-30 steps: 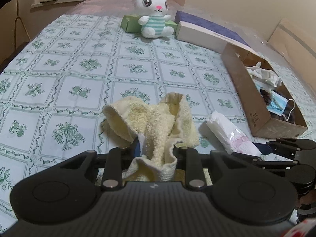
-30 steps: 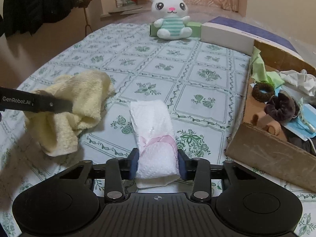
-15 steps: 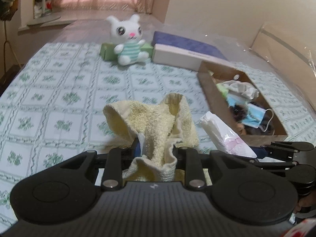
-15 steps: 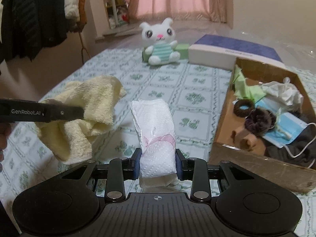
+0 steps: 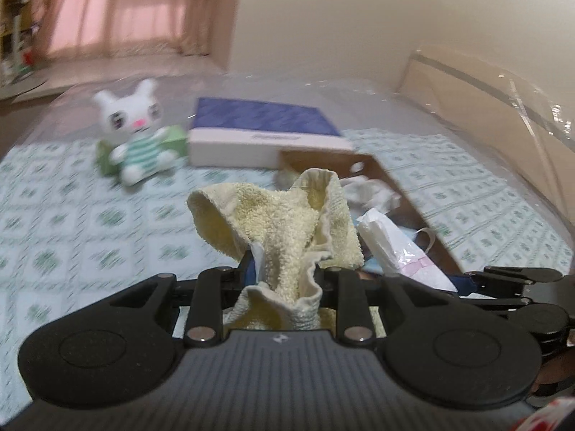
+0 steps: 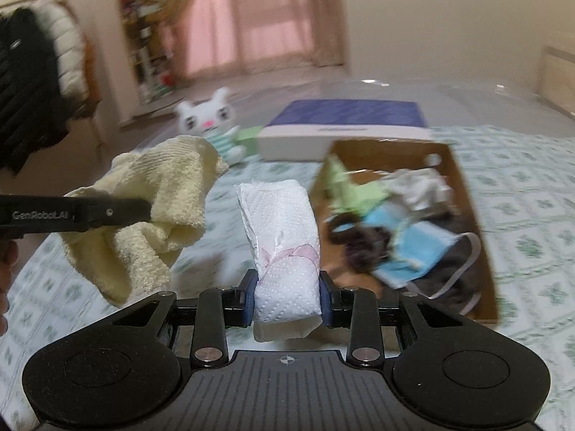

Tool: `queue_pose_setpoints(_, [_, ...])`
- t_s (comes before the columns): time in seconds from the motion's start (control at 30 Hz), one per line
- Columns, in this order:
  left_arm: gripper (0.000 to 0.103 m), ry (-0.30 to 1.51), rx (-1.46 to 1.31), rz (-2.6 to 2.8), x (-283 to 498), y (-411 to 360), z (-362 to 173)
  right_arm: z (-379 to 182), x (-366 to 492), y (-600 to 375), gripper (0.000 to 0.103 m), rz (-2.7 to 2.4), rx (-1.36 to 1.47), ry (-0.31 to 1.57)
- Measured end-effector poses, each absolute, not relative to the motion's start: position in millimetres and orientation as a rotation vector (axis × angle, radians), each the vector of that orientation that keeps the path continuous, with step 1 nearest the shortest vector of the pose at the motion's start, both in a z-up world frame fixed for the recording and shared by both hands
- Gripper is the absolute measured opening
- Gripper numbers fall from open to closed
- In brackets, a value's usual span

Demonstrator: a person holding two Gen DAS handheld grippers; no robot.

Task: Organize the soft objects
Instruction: 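Lift and carry the yellow towel and white pad over the cardboard tray, then lower both tools into the tray and open them to release towel and pad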

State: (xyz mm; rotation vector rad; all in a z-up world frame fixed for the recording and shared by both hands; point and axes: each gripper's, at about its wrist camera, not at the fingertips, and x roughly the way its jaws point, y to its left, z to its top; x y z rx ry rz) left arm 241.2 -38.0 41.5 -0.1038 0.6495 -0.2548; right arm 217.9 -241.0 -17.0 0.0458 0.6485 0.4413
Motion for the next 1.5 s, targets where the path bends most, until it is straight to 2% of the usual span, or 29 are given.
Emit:
queue_pose_setpoints(0.37, [0.024,0.642,-0.073,-0.385,316,-119,46,-9,265,-312,0.034,0.242,0.152,0.636])
queue_pose_setpoints(0.93, [0.024,0.738,-0.043,-0.37,449,-169,-7,-32,380,-330,0.036,0.162,0.189,0.659])
queue_pose_setpoints(1.03, [0.026,0.761,-0.029,-0.368,463,-171,-20,-42,393,-329,0.05,0.152,0.177,0.667])
queue_pose_setpoints(1.1, [0.032,0.77,0.005,-0.383,469,-175,-29,-47,399,-329,0.059,0.148,0.17,0.669])
queue_pose_setpoints(1.17, [0.033,0.777,0.019,-0.384,471,-175,-34,-51,403,-330,0.061,0.142,0.159,0.672])
queue_pose_setpoints(1.27, [0.045,0.766,0.02,-0.394,467,-172,-35,-53,402,-333,0.064,0.17,0.146,0.67])
queue_pose_setpoints(1.3, [0.046,0.759,0.021,-0.393,464,-170,-35,-53,400,-334,0.065,0.181,0.14,0.664])
queue_pose_setpoints(1.4, [0.045,0.732,0.019,-0.402,453,-164,-29,-53,392,-337,0.065,0.198,0.129,0.654])
queue_pose_setpoints(1.5, [0.039,0.698,0.014,-0.41,439,-157,-21,-49,380,-342,0.065,0.206,0.142,0.62])
